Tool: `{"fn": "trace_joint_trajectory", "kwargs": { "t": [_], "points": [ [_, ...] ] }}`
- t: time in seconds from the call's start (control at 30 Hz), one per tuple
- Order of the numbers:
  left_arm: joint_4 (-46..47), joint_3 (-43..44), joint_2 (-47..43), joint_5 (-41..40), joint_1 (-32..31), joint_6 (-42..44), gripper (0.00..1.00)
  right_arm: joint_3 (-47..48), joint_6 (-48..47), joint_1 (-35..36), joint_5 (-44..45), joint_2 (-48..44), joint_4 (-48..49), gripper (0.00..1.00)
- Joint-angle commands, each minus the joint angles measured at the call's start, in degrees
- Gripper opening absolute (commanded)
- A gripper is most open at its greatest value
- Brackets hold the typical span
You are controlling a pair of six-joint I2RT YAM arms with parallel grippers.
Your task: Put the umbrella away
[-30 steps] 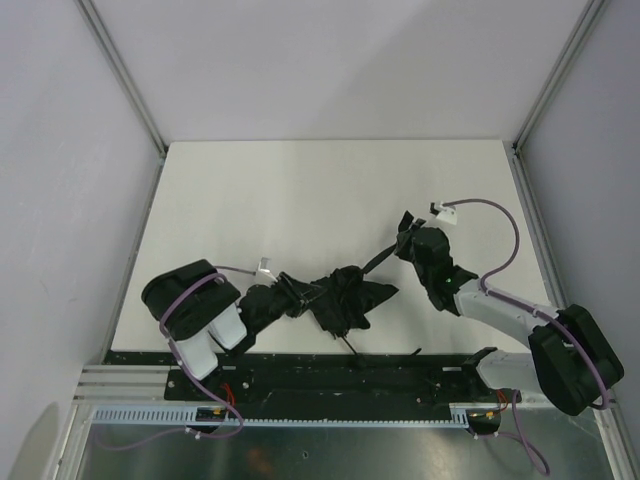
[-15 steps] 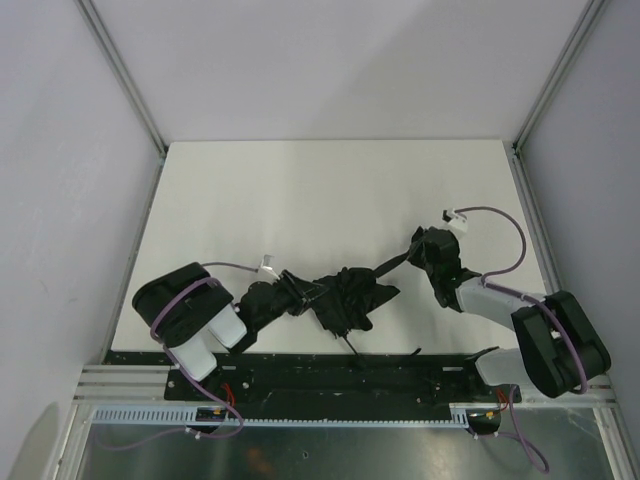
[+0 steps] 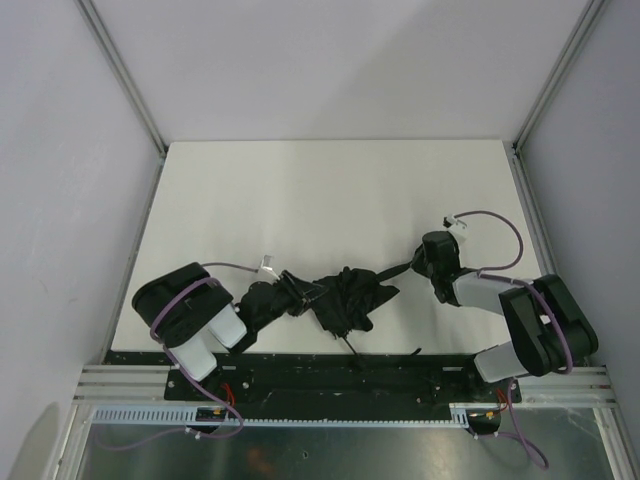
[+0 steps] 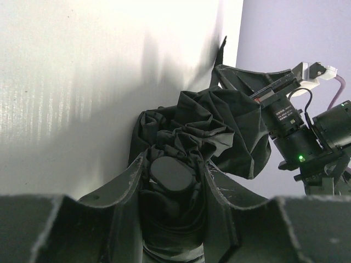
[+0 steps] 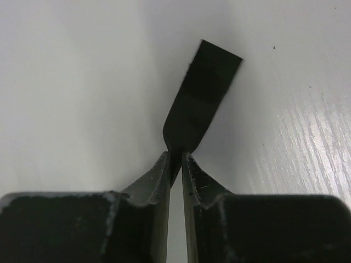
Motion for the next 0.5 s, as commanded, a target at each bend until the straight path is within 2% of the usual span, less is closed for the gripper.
{"fn": "trace_joint_trajectory", "kwargs": {
  "t": [0.0, 0.13, 0.2, 0.33, 0.47],
  "points": [
    [-0.26, 1.45, -1.81, 0.43, -0.04, 0.53, 0.00, 4.29, 0.95, -0.46, -1.61, -0.98, -6.28, 0.24],
    [-1.60, 2.09, -2.03, 0.32, -0.12, 0.23, 0.00, 7.19, 1.52, -1.10, -6.43, -4.18, -14.21, 0.58],
    [-2.20, 2.38, -2.04, 0.33, -0.07, 0.00, 0.00, 8.08, 0.57, -1.24, -9.01, -6.23, -17.85, 0.71],
    [-5.15, 3.14, -2.37, 0.58, -0.10, -0.82, 0.00, 9.44, -4.03, 0.12, -10.52, -12.86, -23.25, 0.81],
    [-9.36, 4.09, -3.38, 0.51, -0.02, -2.33, 0.00, 9.76, -15.03, 9.03, -11.66, -18.86, -23.23, 0.84]
  ]
}}
